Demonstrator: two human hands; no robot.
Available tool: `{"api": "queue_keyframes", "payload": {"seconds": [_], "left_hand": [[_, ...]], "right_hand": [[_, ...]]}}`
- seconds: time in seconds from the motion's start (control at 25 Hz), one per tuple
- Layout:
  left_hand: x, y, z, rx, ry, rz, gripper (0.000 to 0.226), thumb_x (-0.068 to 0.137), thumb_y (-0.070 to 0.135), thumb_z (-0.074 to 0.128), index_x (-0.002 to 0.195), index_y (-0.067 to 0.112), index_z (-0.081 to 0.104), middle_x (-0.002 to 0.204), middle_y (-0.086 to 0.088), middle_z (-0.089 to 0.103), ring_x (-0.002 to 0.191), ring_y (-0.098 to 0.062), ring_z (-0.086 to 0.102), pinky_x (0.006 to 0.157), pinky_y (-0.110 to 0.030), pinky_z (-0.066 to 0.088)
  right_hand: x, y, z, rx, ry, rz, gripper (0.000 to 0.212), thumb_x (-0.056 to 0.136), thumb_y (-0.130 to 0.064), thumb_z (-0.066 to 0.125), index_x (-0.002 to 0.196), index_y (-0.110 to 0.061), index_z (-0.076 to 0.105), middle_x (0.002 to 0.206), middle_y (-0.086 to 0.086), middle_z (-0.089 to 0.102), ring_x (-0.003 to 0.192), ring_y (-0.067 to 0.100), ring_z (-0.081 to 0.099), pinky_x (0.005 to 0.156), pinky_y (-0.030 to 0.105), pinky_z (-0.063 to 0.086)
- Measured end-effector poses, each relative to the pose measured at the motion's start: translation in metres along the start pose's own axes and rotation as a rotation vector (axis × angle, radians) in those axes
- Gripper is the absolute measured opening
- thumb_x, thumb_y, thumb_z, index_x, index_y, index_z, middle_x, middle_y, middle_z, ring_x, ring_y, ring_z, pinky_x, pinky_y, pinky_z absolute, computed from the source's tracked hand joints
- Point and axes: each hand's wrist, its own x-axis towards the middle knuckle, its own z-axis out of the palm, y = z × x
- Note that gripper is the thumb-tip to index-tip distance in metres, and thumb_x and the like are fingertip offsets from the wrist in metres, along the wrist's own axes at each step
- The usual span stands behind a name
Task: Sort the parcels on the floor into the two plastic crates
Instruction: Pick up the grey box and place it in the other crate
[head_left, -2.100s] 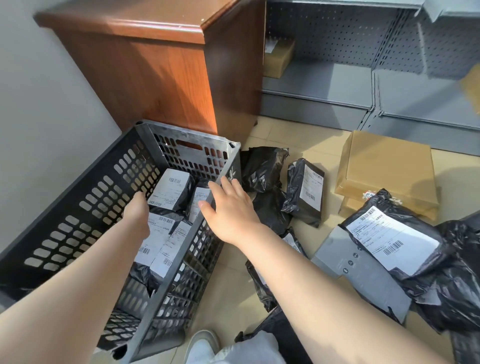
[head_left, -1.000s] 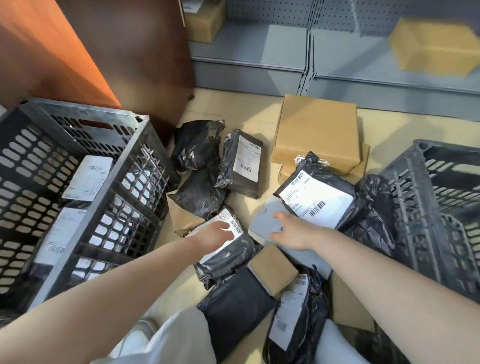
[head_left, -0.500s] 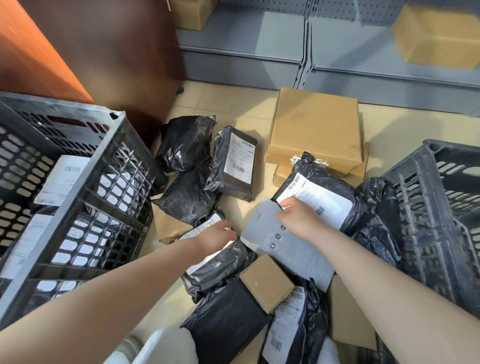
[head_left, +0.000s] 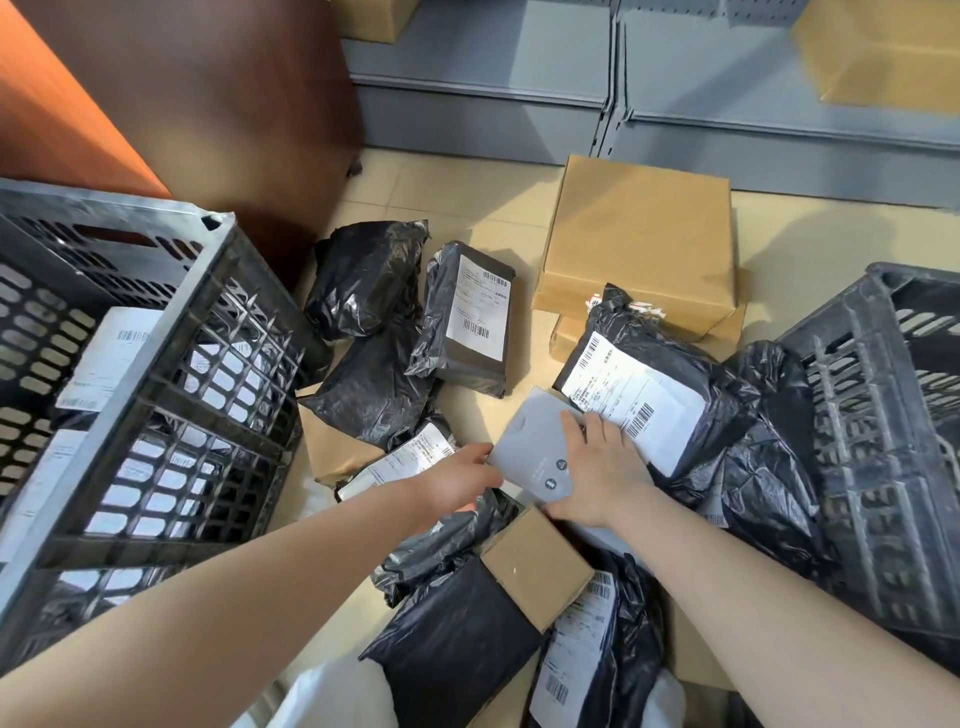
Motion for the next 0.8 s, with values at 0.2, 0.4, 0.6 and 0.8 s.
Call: {"api": "queue_keyframes", "payload": {"seconds": [0.2,0.4,0.6,0.8], "left_hand": [[0.000,-0.002,-0.002,-0.022,-0.030,-0.016,0.055,0.077,0.025,0.052,0.132,0.021,0.053,0.098,-0.007,0.049,0.090,-0.018,0.050,0.091,-0.035,0.049],[0.002,-0.007,-0.004,-0.107,0.002,-0.024,0.045,0.082,0.023,0.055,0.127,0.023,0.057,0.094,0.000,0.053,0.088,-0.015,0.054,0.091,-0.033,0.050],[-0.003,-0.013,-0.015,-0.381,0.132,-0.059,0.027,0.092,0.026,0.054,0.115,0.014,0.056,0.109,-0.006,0.054,0.096,-0.022,0.057,0.075,-0.028,0.051],[-0.013,-0.013,-0.017,-0.406,0.115,-0.069,0.032,0.101,0.026,0.044,0.128,0.010,0.051,0.128,-0.009,0.050,0.110,-0.025,0.056,0.075,-0.026,0.050]], "right_hand": [[0.002,0.001,0.006,0.027,-0.010,0.001,0.129,0.070,-0.074,0.064,0.156,-0.016,-0.014,0.162,0.021,-0.003,0.150,0.039,-0.002,0.123,0.046,0.001],[-0.003,0.002,0.010,0.147,0.068,-0.016,0.125,0.066,-0.070,0.068,0.156,-0.023,-0.005,0.155,0.020,0.012,0.146,0.038,0.010,0.122,0.047,0.008],[-0.006,0.007,-0.008,0.403,0.145,0.055,0.123,0.061,-0.069,0.073,0.153,-0.027,0.003,0.148,0.012,0.020,0.142,0.034,0.018,0.118,0.044,0.022],[-0.010,0.000,-0.036,0.645,0.224,0.069,0.121,0.064,-0.061,0.076,0.154,-0.033,0.001,0.151,0.001,0.019,0.143,0.025,0.017,0.117,0.043,0.024]]}}
